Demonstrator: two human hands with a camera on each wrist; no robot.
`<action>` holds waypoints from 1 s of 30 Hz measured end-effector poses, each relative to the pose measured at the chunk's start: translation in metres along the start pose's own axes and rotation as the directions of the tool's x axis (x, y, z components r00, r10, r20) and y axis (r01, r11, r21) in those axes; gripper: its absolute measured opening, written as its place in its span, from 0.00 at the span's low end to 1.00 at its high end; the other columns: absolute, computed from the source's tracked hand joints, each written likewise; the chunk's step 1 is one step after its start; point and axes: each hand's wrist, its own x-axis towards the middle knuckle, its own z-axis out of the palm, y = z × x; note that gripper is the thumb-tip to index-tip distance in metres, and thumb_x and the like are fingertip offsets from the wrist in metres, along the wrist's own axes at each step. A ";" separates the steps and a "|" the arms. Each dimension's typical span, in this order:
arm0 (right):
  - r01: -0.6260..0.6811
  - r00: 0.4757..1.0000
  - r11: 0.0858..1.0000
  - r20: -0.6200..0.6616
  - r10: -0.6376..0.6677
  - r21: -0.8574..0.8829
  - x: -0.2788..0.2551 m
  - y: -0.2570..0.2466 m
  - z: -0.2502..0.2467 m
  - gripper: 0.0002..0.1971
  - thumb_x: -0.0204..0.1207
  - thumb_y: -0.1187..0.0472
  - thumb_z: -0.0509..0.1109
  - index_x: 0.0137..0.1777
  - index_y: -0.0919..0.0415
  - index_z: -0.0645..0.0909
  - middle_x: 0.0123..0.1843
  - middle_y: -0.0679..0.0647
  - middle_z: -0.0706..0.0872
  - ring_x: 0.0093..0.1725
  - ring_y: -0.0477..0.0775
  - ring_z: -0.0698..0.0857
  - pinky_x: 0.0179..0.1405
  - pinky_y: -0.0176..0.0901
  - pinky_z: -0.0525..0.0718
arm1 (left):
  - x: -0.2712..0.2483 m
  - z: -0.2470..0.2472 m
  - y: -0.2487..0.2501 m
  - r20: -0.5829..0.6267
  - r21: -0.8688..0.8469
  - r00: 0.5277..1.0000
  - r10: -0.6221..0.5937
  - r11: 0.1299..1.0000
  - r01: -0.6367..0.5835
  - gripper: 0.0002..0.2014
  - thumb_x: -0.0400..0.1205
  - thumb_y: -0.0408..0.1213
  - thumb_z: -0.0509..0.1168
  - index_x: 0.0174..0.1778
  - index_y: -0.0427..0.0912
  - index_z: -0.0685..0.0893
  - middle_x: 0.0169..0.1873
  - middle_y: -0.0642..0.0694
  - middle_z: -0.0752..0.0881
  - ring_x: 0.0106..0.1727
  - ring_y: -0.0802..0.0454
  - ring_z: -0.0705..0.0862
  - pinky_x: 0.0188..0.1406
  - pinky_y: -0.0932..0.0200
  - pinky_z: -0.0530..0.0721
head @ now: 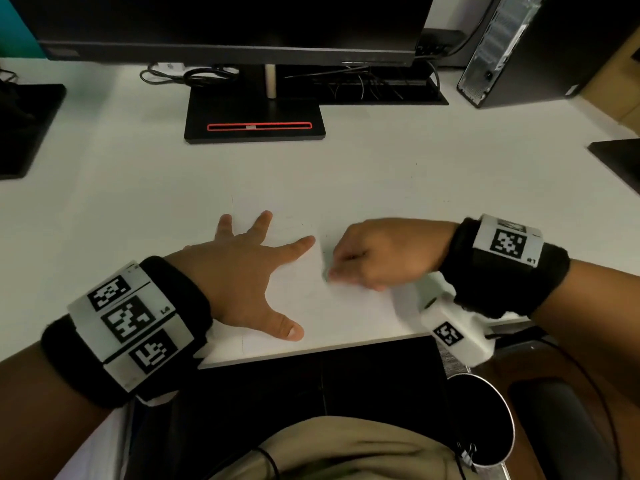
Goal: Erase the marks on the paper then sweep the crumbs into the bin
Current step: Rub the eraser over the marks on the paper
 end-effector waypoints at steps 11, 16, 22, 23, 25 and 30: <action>0.055 0.996 0.998 -0.071 -0.058 -0.038 -0.018 0.008 0.015 0.24 0.88 0.44 0.61 0.33 0.60 0.75 0.25 0.48 0.78 0.27 0.46 0.74 0.36 0.44 0.76 | -0.001 -0.002 0.002 0.005 -0.005 1.000 -0.004 1.000 0.004 0.60 0.60 0.81 0.68 0.73 0.83 0.26 0.83 0.51 0.23 0.82 0.26 0.28 0.82 0.27 0.55; 0.011 0.995 1.000 -0.097 -0.011 -0.002 -0.022 0.012 0.016 0.25 0.88 0.44 0.61 0.33 0.60 0.76 0.24 0.48 0.79 0.25 0.44 0.75 0.34 0.42 0.76 | 0.000 -0.002 0.004 0.010 -0.009 1.000 -0.004 1.000 0.004 0.60 0.59 0.82 0.66 0.73 0.83 0.26 0.83 0.51 0.23 0.82 0.26 0.28 0.81 0.26 0.56; 0.047 0.996 0.999 -0.069 -0.048 -0.016 -0.022 -0.002 0.028 0.24 0.88 0.47 0.61 0.34 0.62 0.77 0.26 0.52 0.82 0.27 0.45 0.77 0.38 0.43 0.80 | -0.001 -0.002 0.004 0.008 -0.017 1.000 -0.008 1.000 0.008 0.61 0.59 0.81 0.67 0.73 0.83 0.26 0.83 0.51 0.23 0.82 0.26 0.29 0.82 0.27 0.54; 0.022 0.995 1.000 -0.092 -0.022 0.004 -0.020 0.002 0.024 0.24 0.88 0.46 0.61 0.34 0.62 0.78 0.27 0.53 0.84 0.27 0.45 0.78 0.38 0.44 0.81 | -0.001 -0.002 0.004 0.009 -0.018 1.000 -0.010 1.000 0.010 0.60 0.59 0.81 0.67 0.73 0.83 0.26 0.83 0.51 0.23 0.82 0.26 0.28 0.81 0.26 0.55; -0.007 0.991 1.000 -0.136 0.011 0.028 -0.018 0.005 0.019 0.24 0.88 0.46 0.60 0.34 0.62 0.79 0.29 0.54 0.86 0.27 0.46 0.78 0.38 0.45 0.81 | -0.002 -0.002 0.005 0.014 -0.024 1.000 -0.015 1.000 0.015 0.60 0.60 0.81 0.67 0.73 0.83 0.26 0.82 0.52 0.22 0.82 0.27 0.27 0.80 0.23 0.57; 0.031 0.997 0.999 -0.071 -0.031 0.009 -0.020 -0.003 0.027 0.24 0.88 0.46 0.61 0.33 0.60 0.78 0.25 0.50 0.83 0.27 0.44 0.79 0.40 0.43 0.80 | -0.002 -0.003 0.006 0.022 -0.023 1.000 -0.019 1.000 0.019 0.60 0.61 0.80 0.68 0.73 0.83 0.26 0.82 0.52 0.22 0.82 0.28 0.27 0.80 0.25 0.58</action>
